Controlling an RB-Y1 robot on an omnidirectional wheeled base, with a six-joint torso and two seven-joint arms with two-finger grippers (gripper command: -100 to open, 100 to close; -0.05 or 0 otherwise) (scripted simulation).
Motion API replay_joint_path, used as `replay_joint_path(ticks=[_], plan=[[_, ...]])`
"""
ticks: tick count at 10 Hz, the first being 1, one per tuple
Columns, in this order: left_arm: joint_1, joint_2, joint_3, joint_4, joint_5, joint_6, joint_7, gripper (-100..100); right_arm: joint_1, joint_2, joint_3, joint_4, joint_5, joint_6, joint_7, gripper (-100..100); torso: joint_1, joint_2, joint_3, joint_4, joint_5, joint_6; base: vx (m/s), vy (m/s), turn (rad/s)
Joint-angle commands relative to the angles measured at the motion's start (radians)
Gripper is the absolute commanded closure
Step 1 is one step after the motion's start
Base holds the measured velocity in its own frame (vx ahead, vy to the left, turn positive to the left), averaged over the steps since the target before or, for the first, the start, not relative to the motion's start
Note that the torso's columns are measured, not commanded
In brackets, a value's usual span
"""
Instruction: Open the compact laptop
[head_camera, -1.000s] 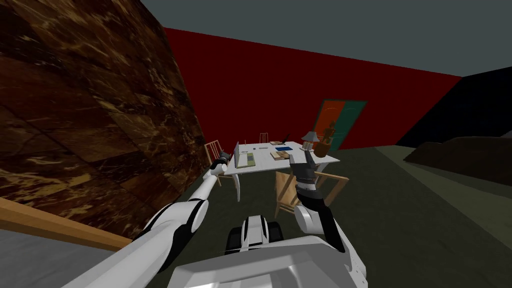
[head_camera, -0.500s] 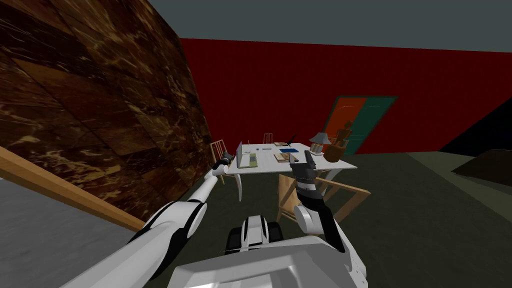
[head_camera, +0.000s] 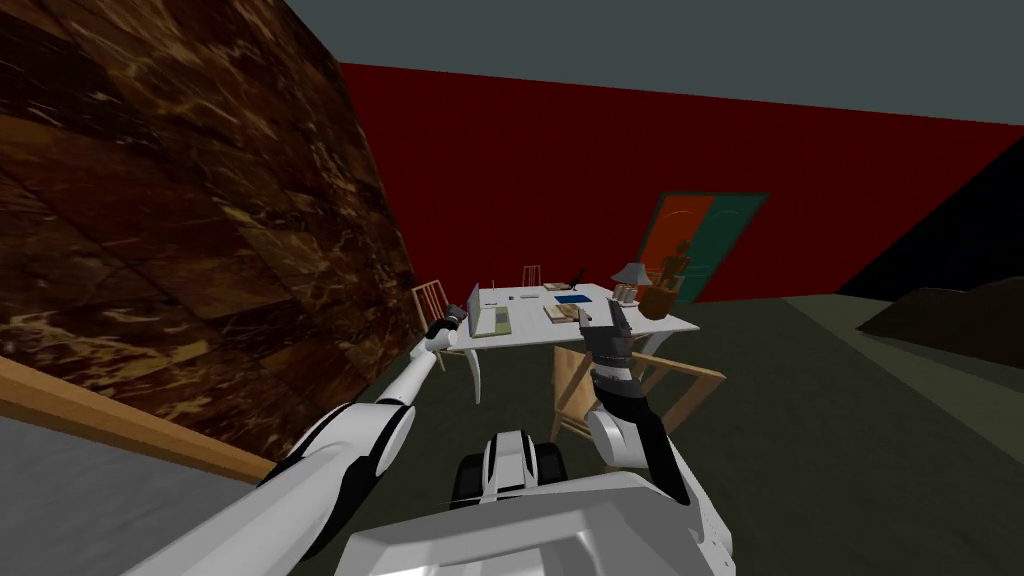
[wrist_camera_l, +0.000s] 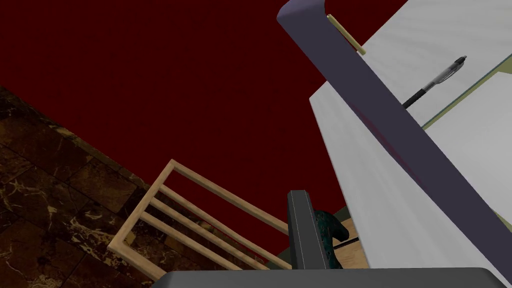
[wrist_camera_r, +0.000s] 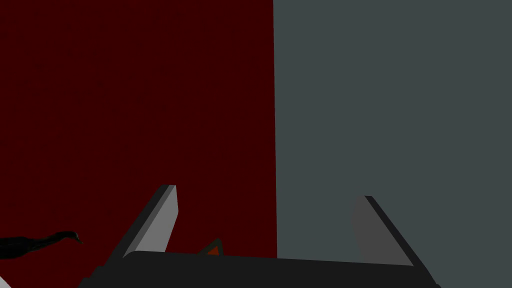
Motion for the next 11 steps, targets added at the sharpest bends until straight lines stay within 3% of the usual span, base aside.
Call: replay_joint_path(ticks=[1, 2, 3, 5, 6, 8, 9, 10, 11], plan=[[-0.012, -0.02, 0.073, 0.012, -0.034, -0.017, -0.052, 100, 0.0, 0.0, 0.0, 0.0, 0.0, 0.0, 0.0, 0, -0.001, 0.0, 0.0, 0.0, 0.0, 0.001, -0.097, 0.114, -0.172], [-0.012, -0.02, 0.108, 0.012, -0.034, -0.017, -0.052, 100, 0.0, 0.0, 0.0, 0.0, 0.0, 0.0, 0.0, 0, -0.006, -0.002, -0.001, 0.0, -0.002, 0.0, -0.049, 0.035, 0.03], [-0.025, -0.04, 0.147, 0.021, -0.065, -0.028, -0.1, 100, 0.0, 0.0, 0.0, 0.0, 0.0, 0.0, 0.0, 0, -0.01, -0.006, -0.003, -0.001, -0.003, 0.0, -0.065, 0.07, -0.351], [-0.025, -0.04, 0.2, 0.021, -0.065, -0.028, -0.1, 100, 0.0, 0.0, 0.0, 0.0, 0.0, 0.0, 0.0, 0, -0.005, -0.005, -0.003, -0.001, -0.002, 0.0, -0.047, 0.063, -0.12], [-0.037, -0.059, 0.232, 0.03, -0.096, -0.038, -0.147, 100, 0.0, 0.0, 0.0, 0.0, 0.0, 0.0, 0.0, 0, -0.006, -0.006, -0.003, -0.001, -0.002, -0.001, -0.071, 0.084, -0.346], [-0.037, -0.059, 0.292, 0.03, -0.096, -0.038, -0.147, 100, 0.0, 0.0, 0.0, 0.0, 0.0, 0.0, 0.0, 0, -0.005, -0.002, -0.001, 0.0, -0.001, 0.0, -0.052, 0.062, -0.112], [-0.037, -0.059, 0.298, 0.03, -0.096, -0.038, -0.147, 100, 0.0, 0.0, 0.0, 0.0, 0.0, 0.0, 0.0, 0, -0.006, -0.005, -0.003, -0.001, -0.002, -0.001, 0.002, 0.007, 0.048], [-0.05, -0.079, 0.331, 0.038, -0.126, -0.048, -0.187, 100, 0.0, 0.0, 0.0, 0.0, 0.0, 0.0, 0.0, 0, -0.008, -0.006, -0.004, -0.002, -0.002, 0.001, -0.069, 0.064, -0.405], [-0.05, -0.079, 0.362, 0.038, -0.126, -0.048, -0.195, 100, 0.0, 0.0, 0.0, 0.0, 0.0, 0.0, 0.0, 0, -0.006, -0.002, -0.002, -0.001, -0.002, 0.003, -0.079, 0.081, -0.244]])
